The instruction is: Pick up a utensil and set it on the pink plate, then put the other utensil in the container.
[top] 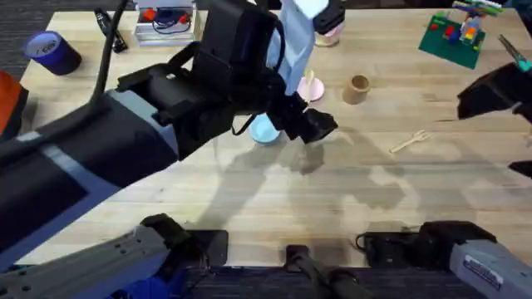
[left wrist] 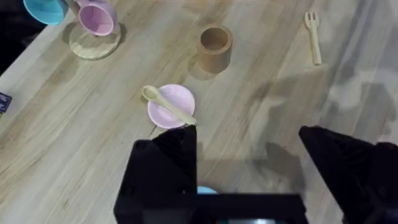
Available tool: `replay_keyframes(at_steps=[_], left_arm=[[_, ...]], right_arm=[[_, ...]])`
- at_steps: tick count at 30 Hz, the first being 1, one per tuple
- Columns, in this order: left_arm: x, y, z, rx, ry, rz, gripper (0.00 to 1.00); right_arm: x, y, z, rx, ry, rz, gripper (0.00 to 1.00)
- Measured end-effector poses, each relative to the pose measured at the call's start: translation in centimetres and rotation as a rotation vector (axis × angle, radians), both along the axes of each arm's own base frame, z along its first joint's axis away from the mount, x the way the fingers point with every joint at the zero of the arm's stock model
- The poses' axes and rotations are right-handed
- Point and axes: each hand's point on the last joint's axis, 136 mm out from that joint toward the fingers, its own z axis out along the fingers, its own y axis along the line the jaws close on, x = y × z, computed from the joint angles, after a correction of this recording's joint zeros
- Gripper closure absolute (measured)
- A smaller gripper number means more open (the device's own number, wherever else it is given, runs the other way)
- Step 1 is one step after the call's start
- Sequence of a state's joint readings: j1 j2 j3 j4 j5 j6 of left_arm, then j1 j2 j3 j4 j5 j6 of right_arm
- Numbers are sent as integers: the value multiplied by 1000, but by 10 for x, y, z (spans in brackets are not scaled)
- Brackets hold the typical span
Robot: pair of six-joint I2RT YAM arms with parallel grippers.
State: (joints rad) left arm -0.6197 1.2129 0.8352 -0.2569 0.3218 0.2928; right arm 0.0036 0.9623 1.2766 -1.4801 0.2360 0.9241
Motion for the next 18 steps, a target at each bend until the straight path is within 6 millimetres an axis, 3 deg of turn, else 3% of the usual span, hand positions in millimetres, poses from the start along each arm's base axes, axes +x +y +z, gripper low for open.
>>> replay_keyframes(at_steps=[8, 18], left_arm=[[0, 0, 0, 0, 0, 0, 7], [0, 0, 0, 0, 0, 0, 6]], right_arm=[[15, -1, -27, 1, 188, -23, 6], [25, -2, -38, -3, 236, -68, 5]])
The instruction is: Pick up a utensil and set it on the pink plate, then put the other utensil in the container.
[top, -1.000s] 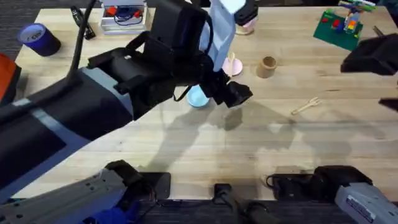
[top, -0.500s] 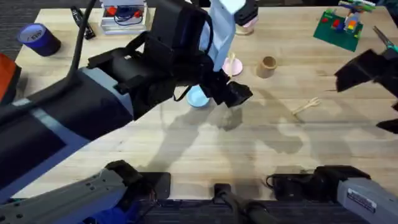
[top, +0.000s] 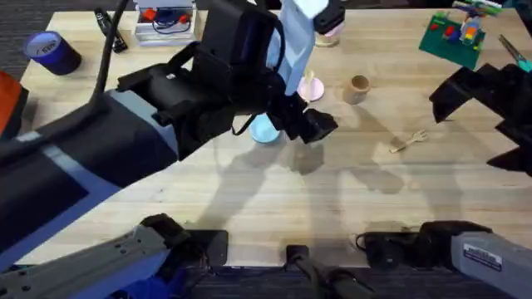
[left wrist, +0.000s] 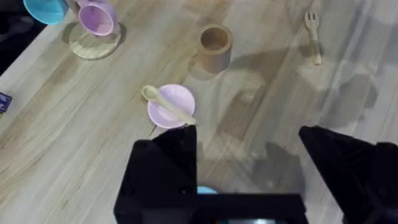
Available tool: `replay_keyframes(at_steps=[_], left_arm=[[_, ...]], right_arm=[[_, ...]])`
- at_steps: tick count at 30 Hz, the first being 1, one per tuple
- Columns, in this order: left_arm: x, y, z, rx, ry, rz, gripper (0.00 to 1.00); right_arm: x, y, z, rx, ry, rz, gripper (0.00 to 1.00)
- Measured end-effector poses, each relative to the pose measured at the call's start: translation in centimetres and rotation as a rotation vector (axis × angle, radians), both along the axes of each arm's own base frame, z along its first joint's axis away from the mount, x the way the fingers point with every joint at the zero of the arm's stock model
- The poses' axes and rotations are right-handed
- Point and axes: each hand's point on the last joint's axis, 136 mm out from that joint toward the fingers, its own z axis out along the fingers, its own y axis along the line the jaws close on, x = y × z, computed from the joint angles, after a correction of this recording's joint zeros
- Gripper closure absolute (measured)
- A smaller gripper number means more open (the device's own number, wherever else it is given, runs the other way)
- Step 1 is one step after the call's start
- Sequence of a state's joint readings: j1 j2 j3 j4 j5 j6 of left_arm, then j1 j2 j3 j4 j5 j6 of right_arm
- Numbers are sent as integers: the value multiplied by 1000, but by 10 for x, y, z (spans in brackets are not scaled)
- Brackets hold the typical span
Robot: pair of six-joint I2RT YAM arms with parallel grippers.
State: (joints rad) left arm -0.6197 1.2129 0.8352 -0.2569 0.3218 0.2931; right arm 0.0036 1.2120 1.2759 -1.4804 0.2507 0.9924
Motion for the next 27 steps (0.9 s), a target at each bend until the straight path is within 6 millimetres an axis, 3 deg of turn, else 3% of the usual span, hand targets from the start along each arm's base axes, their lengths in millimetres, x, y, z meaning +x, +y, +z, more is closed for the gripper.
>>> replay_keyframes(at_steps=[5, 18, 21, 27], left_arm=[[0, 0, 0, 0, 0, 0, 6], [0, 0, 0, 0, 0, 0, 6], [0, 0, 0, 0, 0, 0, 7], [0, 0, 0, 0, 0, 0, 6]], right_arm=[[7, -6, -13, -24, -14, -22, 5], [23, -17, -73, -24, -28, -100, 12], [36, -14, -91, 32, -8, -127, 7], [45, -12, -106, 65, 20, -141, 7]])
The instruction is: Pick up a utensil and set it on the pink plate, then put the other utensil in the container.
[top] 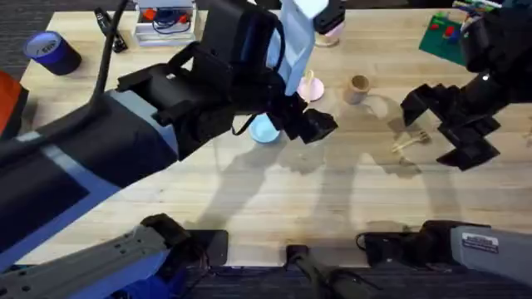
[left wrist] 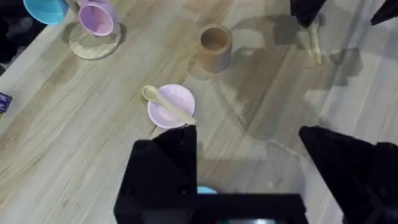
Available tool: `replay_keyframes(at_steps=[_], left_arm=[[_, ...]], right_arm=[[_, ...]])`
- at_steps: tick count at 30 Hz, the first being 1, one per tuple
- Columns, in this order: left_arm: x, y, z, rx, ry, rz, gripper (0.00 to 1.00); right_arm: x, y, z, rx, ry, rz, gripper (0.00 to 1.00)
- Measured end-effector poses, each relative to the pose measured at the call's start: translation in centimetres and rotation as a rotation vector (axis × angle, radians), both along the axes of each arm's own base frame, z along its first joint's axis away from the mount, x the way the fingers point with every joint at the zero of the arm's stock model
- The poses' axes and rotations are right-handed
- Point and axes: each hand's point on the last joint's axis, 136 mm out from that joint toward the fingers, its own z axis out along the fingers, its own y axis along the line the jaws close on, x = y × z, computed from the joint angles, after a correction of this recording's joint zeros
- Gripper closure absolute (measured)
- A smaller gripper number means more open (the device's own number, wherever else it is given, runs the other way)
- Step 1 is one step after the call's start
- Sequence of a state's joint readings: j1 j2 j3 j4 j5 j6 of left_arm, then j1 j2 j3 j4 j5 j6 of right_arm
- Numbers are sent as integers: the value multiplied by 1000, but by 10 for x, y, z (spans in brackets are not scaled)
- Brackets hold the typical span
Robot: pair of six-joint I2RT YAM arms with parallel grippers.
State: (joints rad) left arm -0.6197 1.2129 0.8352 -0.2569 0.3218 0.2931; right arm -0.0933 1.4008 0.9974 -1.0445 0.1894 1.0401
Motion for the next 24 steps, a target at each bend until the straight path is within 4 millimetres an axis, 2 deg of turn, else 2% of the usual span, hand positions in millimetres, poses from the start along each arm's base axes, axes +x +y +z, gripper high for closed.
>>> replay_keyframes(at_steps=[5, 15, 24], left_arm=[[0, 0, 0, 0, 0, 0, 6], [0, 0, 0, 0, 0, 0, 6], [0, 0, 0, 0, 0, 0, 6]], right_arm=[[9, 0, -9, 9, -2, -5, 8], [15, -9, -18, 14, -2, -45, 6], [20, -8, -25, 25, -7, -46, 6]])
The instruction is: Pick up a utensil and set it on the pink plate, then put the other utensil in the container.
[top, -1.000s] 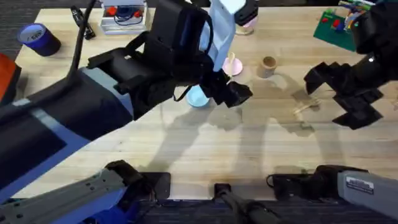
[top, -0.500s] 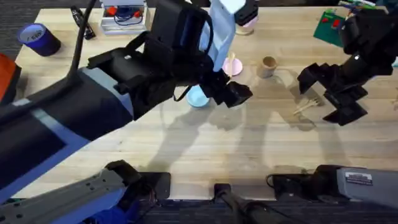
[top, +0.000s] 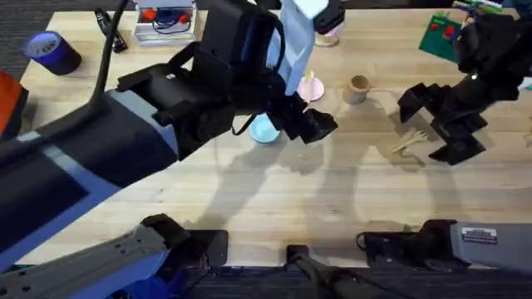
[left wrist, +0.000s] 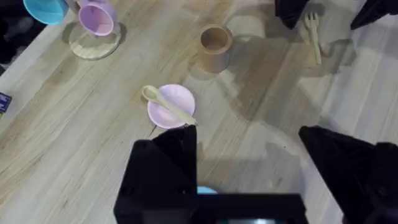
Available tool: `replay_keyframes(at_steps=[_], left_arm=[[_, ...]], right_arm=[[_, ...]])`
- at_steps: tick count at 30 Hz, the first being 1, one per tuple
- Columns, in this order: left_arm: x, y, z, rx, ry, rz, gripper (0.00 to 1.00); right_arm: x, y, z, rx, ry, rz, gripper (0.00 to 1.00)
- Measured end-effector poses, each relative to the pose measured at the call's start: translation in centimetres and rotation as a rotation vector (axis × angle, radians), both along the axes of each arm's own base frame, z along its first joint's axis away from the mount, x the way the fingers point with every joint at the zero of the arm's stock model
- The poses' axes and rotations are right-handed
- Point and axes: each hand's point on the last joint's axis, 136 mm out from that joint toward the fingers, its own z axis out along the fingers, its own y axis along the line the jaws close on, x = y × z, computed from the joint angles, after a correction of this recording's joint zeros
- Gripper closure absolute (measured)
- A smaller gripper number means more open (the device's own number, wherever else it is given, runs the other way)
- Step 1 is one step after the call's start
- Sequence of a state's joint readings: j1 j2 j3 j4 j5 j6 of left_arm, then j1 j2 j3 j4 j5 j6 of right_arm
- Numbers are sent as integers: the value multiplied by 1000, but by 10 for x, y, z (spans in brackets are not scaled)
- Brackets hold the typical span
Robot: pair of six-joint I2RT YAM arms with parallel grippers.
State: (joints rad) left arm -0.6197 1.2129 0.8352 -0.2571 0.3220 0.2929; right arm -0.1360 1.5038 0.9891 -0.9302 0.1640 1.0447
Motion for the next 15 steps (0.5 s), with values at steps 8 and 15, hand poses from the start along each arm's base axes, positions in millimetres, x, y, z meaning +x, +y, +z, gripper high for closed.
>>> replay_keyframes(at_steps=[8, 15], left_arm=[[0, 0, 0, 0, 0, 0, 6], [0, 0, 0, 0, 0, 0, 6]], right_arm=[[4, 2, -6, 14, -5, 1, 7], [1, 3, -16, 21, 35, 0, 7]])
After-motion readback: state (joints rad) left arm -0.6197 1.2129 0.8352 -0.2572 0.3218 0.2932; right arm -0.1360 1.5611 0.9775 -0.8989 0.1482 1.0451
